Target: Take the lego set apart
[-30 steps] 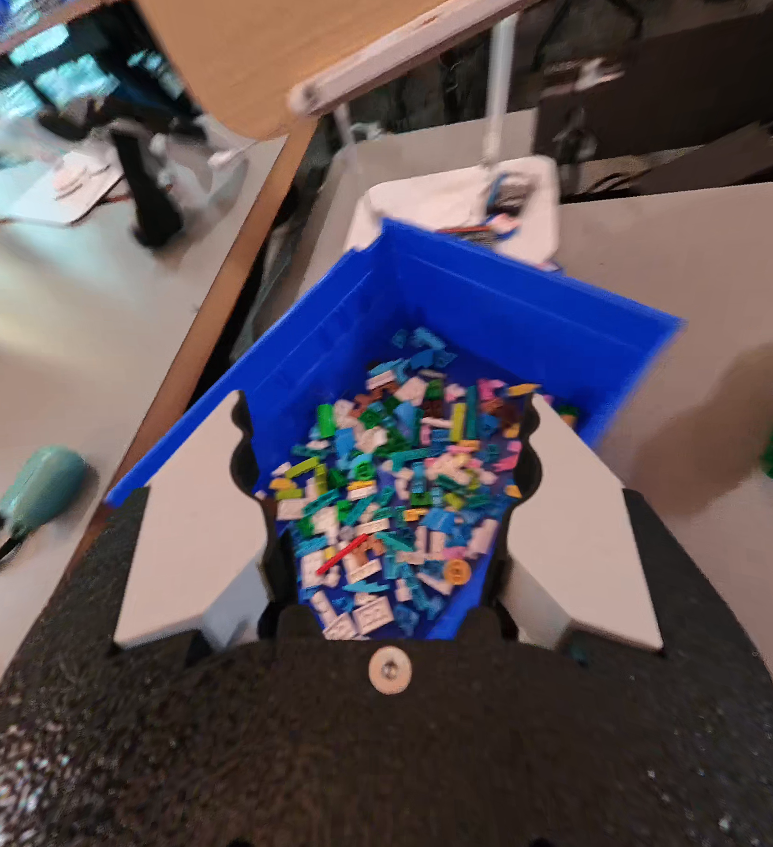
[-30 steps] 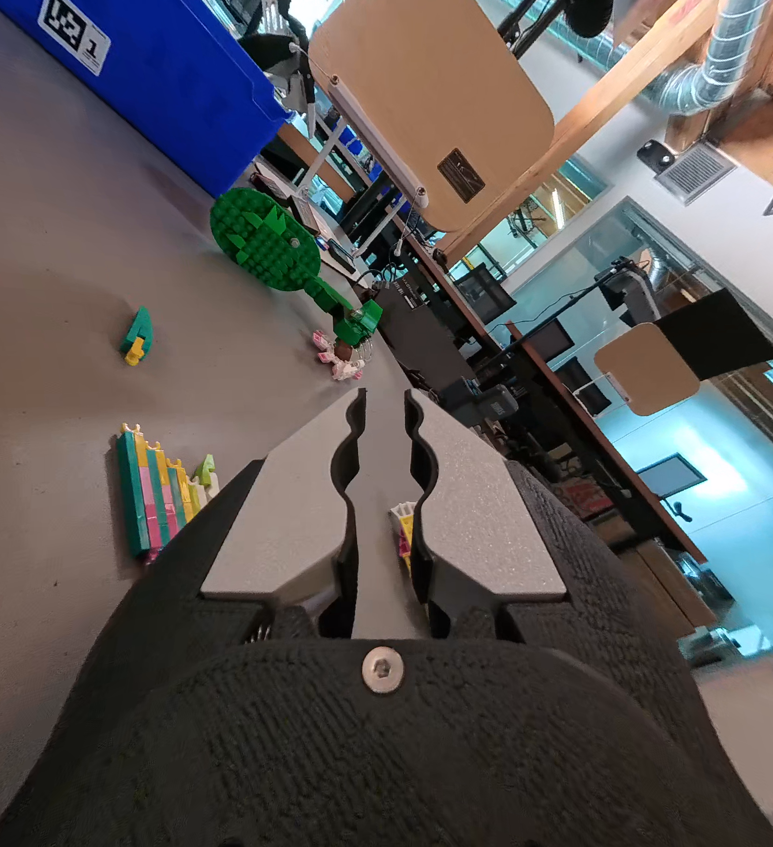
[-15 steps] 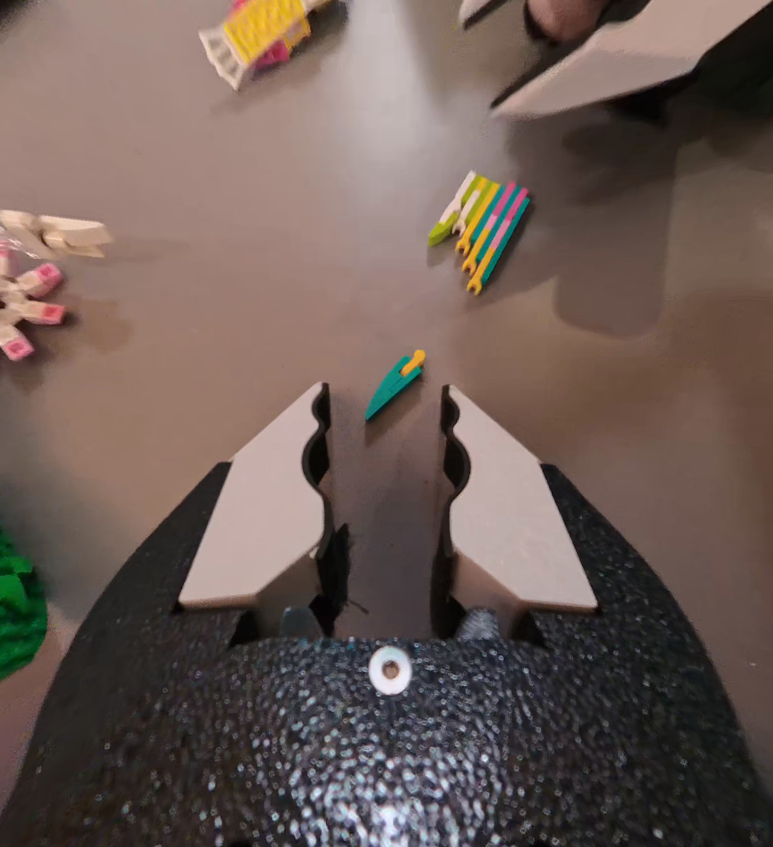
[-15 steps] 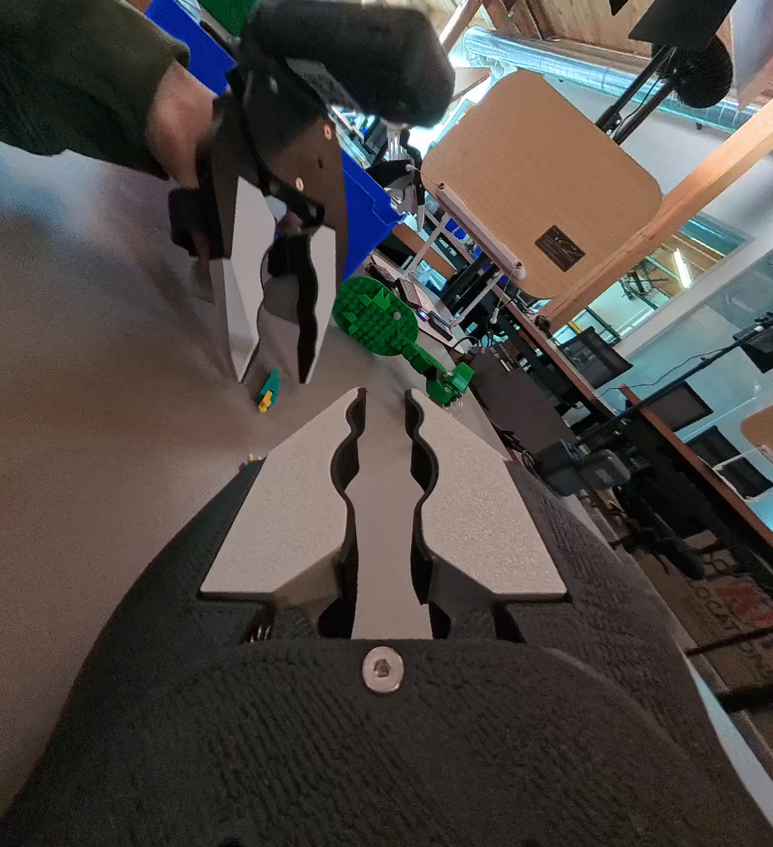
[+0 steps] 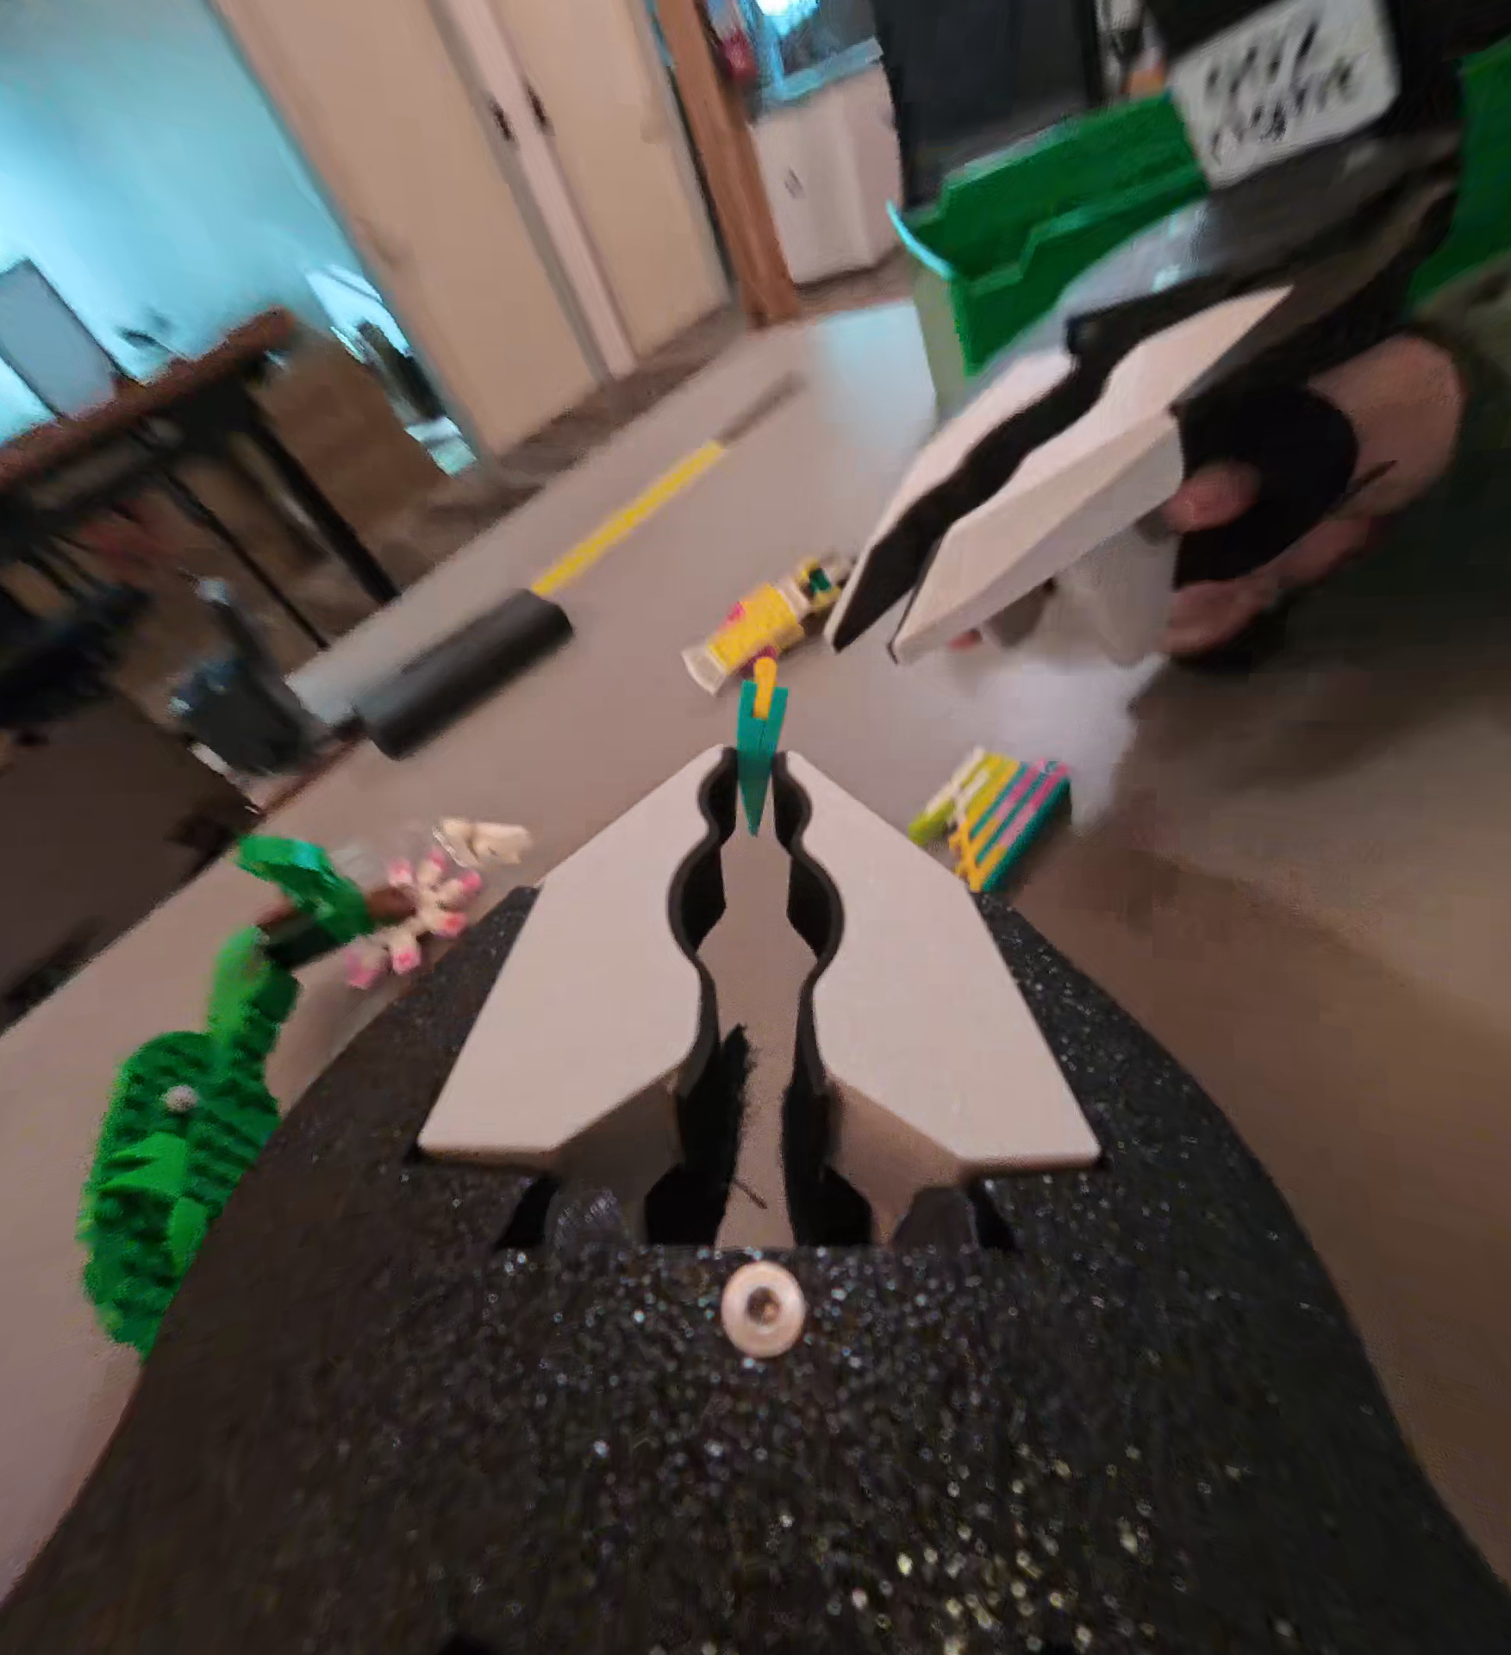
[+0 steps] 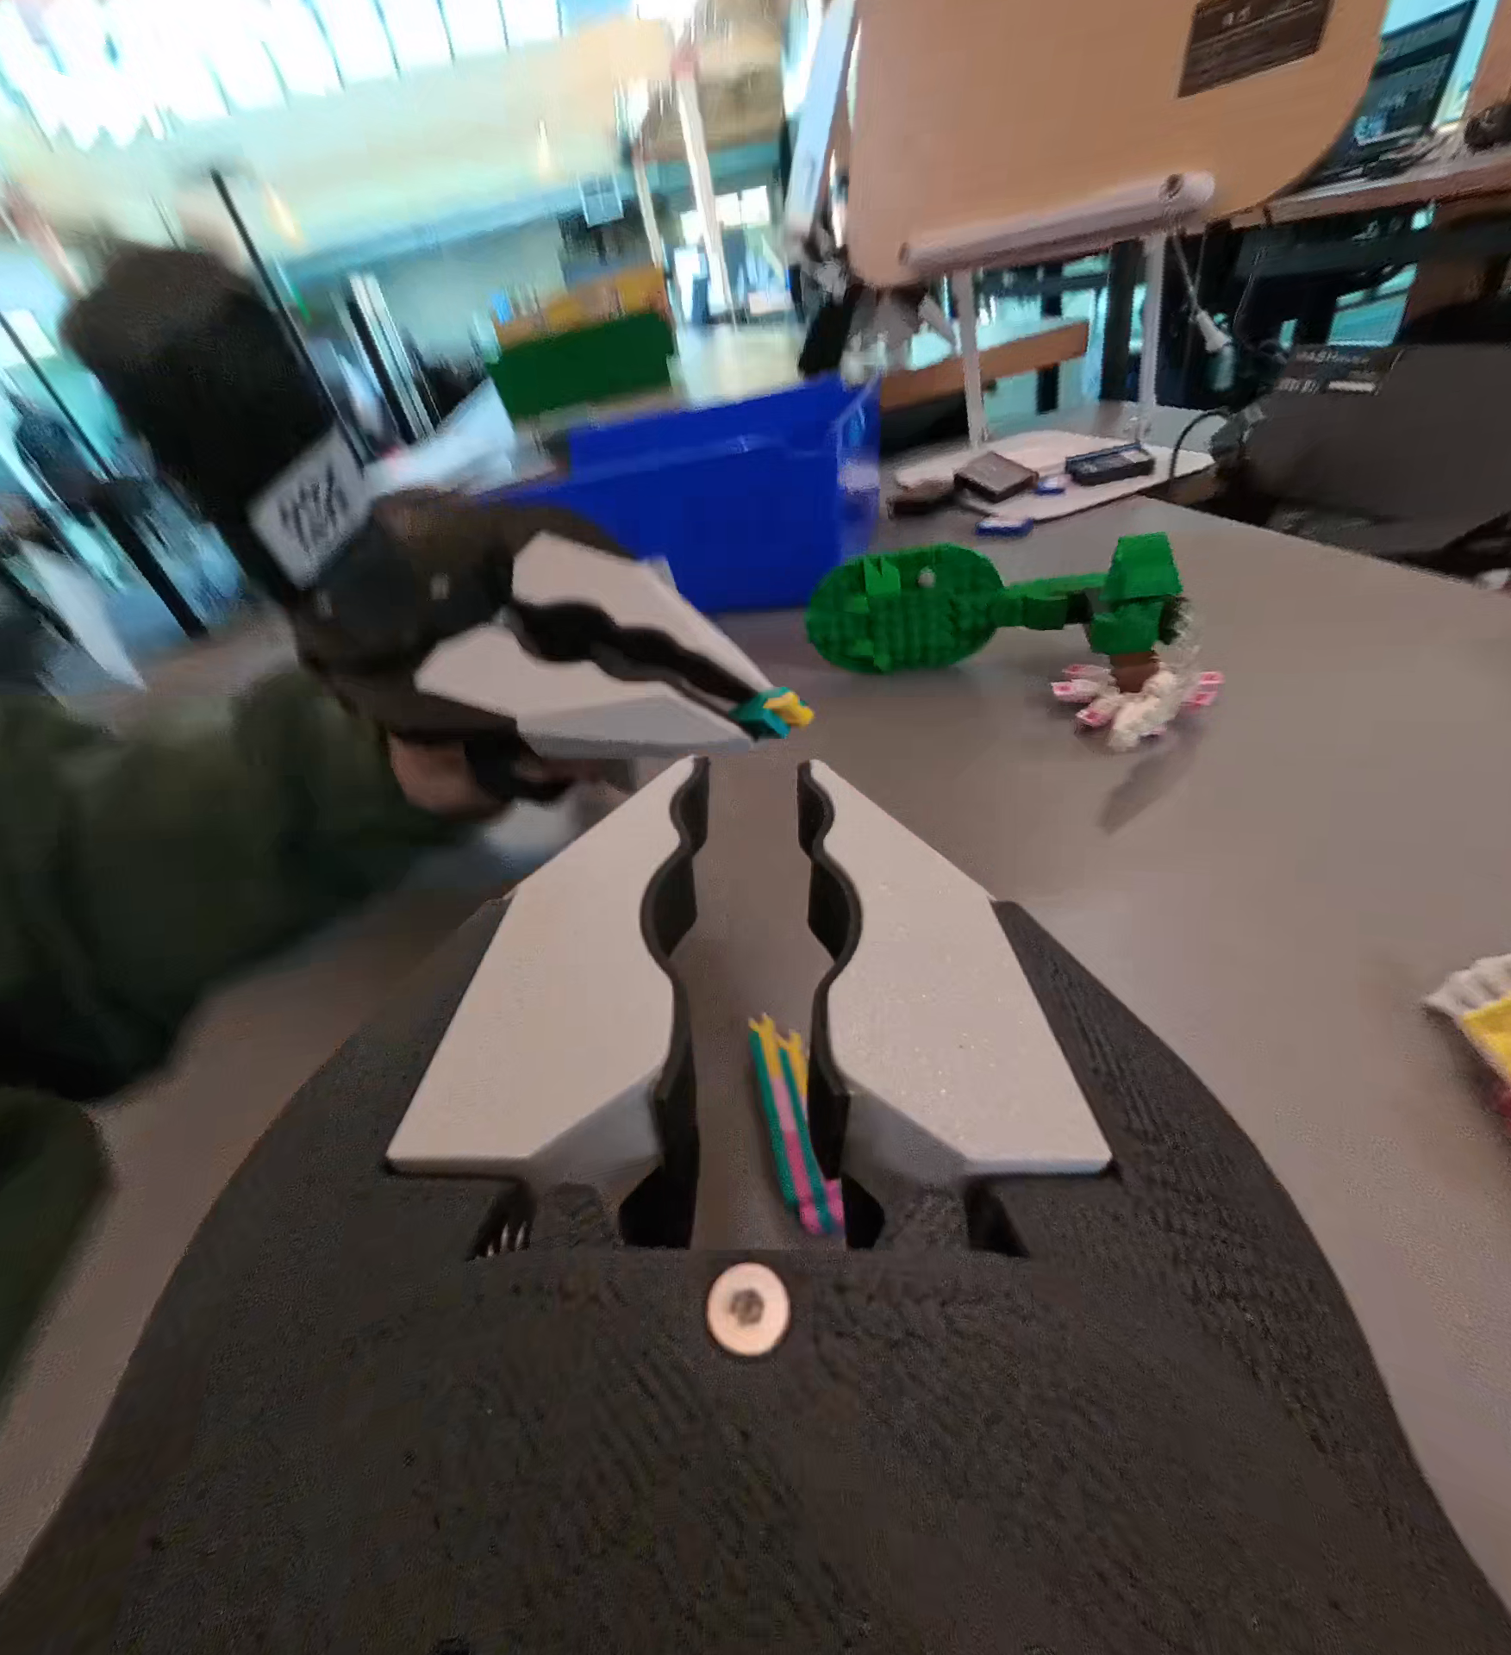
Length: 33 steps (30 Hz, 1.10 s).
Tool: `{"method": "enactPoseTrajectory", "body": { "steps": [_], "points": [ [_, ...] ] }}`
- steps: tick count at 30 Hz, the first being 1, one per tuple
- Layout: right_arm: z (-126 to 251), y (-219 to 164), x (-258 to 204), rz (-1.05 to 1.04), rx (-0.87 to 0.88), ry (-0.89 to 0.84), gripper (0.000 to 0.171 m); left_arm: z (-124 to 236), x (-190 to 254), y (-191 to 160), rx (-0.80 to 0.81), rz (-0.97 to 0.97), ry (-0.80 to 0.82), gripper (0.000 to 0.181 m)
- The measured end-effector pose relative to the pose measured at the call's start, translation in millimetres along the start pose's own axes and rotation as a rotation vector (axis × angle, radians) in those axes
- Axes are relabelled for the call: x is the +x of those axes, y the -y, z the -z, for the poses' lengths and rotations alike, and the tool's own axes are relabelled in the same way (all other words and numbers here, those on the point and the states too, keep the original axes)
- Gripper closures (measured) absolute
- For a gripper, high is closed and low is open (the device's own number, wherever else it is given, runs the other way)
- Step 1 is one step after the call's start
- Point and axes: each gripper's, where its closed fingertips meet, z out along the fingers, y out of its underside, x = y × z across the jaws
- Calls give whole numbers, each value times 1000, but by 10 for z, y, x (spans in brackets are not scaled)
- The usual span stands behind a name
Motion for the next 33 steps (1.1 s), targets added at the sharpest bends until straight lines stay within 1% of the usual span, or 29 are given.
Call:
{"method": "enactPoseTrajectory", "body": {
  "steps": [1, 3, 4, 8, 12, 15, 19, 24, 25, 27, 28, 31, 33],
  "points": [
    [16, 77, -7, -95, 59, 28, 154, 10, -3, 79, 29, -6, 33, 175],
    [48, 195, -7, -242, 148, 71, 154, 2, 40, 189, 69, -18, 65, 175],
    [52, 218, -5, -283, 171, 82, 154, -7, 60, 224, 78, -33, 81, 175],
    [9, 148, -13, -357, 158, 115, 165, -57, 117, 253, 65, -102, 123, 175],
    [55, 222, 16, -433, 229, 149, 160, -59, 120, 243, 58, -127, 143, 175],
    [50, 202, 16, -430, 217, 155, 166, -56, 129, 247, 56, -142, 152, 176],
    [51, 196, 18, -448, 221, 167, 166, -60, 137, 239, 44, -180, 168, 175],
    [42, 177, 26, -409, 201, 145, 166, -64, 127, 215, 26, -186, 179, 175],
    [39, 179, 27, -405, 205, 138, 165, -63, 124, 216, 25, -183, 184, 176],
    [31, 174, 13, -411, 200, 146, 156, -65, 111, 200, 15, -175, 193, 175],
    [27, 166, 2, -412, 194, 154, 156, -68, 117, 200, 18, -171, 186, 175],
    [11, 136, -6, -390, 170, 148, 157, -68, 133, 207, 22, -174, 179, 175],
    [8, 132, -8, -384, 164, 143, 163, -70, 147, 213, 25, -180, 176, 176]
  ]
}}
